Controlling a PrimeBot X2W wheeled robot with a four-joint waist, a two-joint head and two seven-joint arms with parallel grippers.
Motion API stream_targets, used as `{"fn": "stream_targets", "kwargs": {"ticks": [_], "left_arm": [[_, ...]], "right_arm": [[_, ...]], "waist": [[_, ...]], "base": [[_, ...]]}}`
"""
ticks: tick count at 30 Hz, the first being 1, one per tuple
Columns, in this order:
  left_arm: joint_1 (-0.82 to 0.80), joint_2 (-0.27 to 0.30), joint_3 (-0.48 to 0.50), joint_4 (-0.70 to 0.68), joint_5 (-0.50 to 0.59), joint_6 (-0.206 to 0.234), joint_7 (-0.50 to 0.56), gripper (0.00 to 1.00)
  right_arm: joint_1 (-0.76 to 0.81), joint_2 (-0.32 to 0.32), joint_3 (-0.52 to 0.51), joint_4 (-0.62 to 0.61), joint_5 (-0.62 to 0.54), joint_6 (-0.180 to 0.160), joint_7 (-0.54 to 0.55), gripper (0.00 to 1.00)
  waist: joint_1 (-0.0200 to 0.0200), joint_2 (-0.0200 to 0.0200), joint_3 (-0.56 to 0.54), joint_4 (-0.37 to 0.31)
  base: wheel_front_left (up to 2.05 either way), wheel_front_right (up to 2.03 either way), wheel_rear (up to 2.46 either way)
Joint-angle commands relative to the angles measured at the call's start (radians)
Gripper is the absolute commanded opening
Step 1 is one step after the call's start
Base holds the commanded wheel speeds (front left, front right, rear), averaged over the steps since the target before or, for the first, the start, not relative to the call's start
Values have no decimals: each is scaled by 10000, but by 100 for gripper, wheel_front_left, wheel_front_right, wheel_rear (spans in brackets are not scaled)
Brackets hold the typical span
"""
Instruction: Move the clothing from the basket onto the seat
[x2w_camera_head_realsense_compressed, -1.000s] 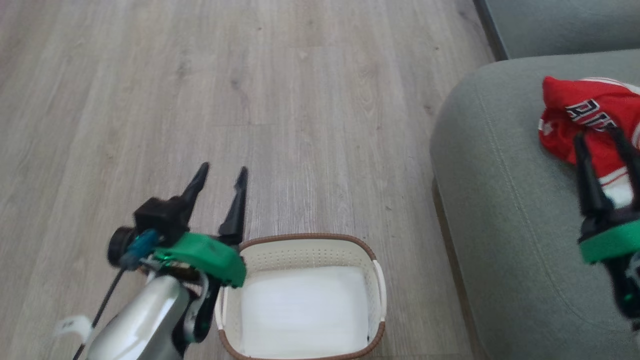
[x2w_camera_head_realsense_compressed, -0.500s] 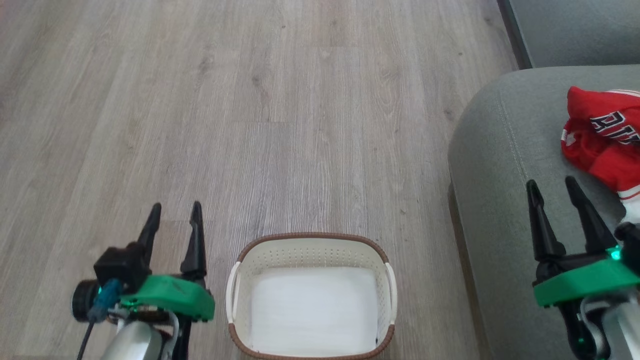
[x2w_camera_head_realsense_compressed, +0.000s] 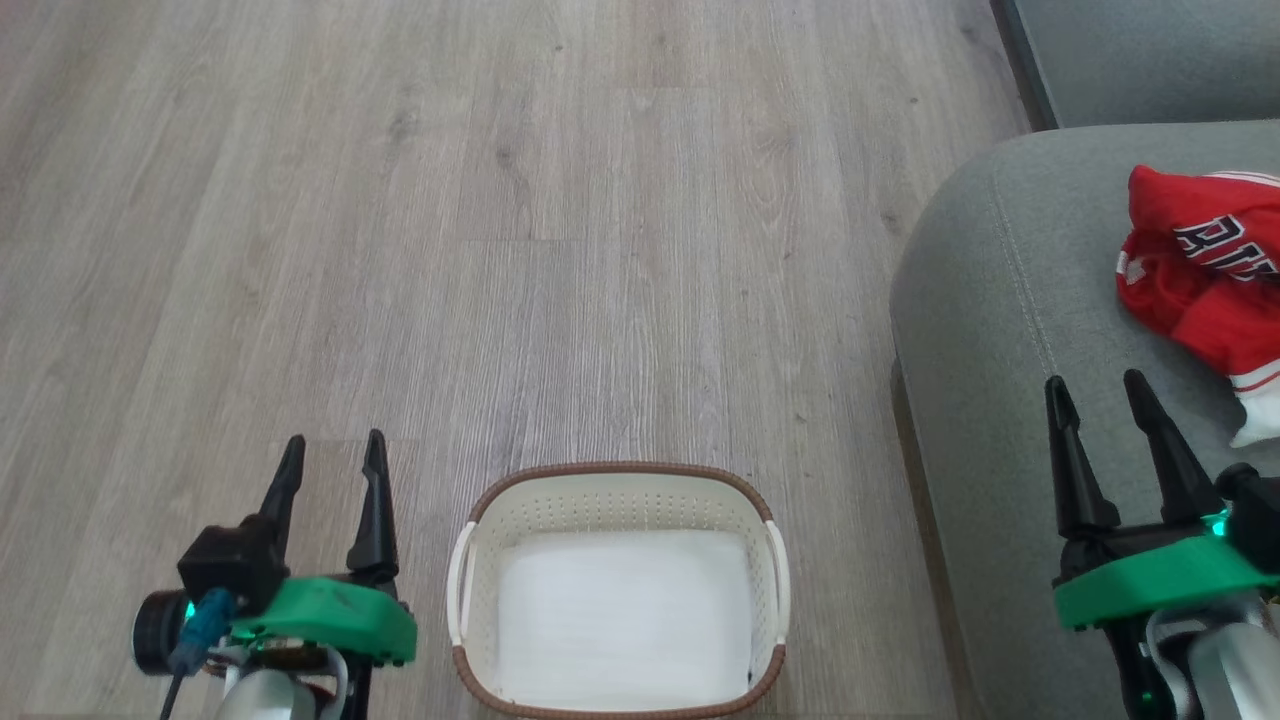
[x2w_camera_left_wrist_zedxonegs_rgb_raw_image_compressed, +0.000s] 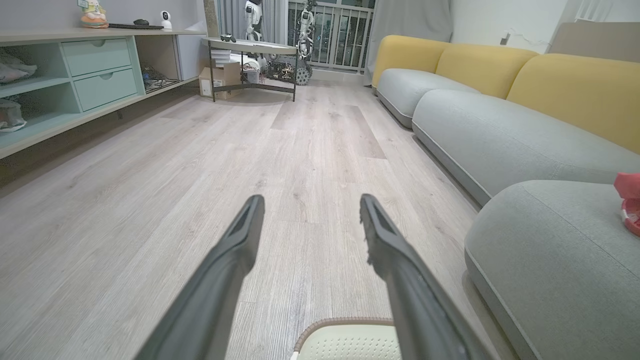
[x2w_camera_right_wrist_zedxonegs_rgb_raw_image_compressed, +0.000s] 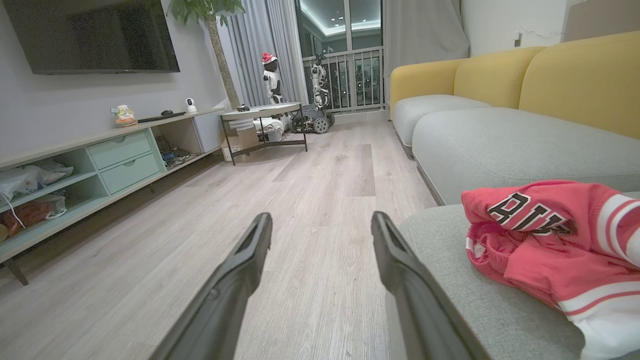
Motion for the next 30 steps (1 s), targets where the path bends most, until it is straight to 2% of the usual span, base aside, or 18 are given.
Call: {"fn": "stream_targets", "kwargs": {"ticks": [1,11,12,15,30], "left_arm": [[-262,-27,521,-241,151,-112,-123,100],[-302,-387,1107,96,582,-781,-124,100],[-2,-434,757,407,525,-797,3,0],[129,-501,739,874,485,-795,38,0],[13,-512,1003,822,-1182,-951,482,0]], "right_arm": [[-177,-134,212,-295,-56,-2,-64,100],[-280,-137,292,-192,25,-2,-64,100],[-11,6,120,86,23,0,2,0],[88,123,224,543,45,0,17,0],[-43,309,59,648,1529,0,442,0]], "waist": [[1,-1,3,-10],[1,-1,28,-121],[1,-1,28,-125],[1,-1,28,-131],[1,-1,20,-163]], "base": [[0,0,0],[0,0,0],[0,0,0],[0,0,0],[0,0,0]]}}
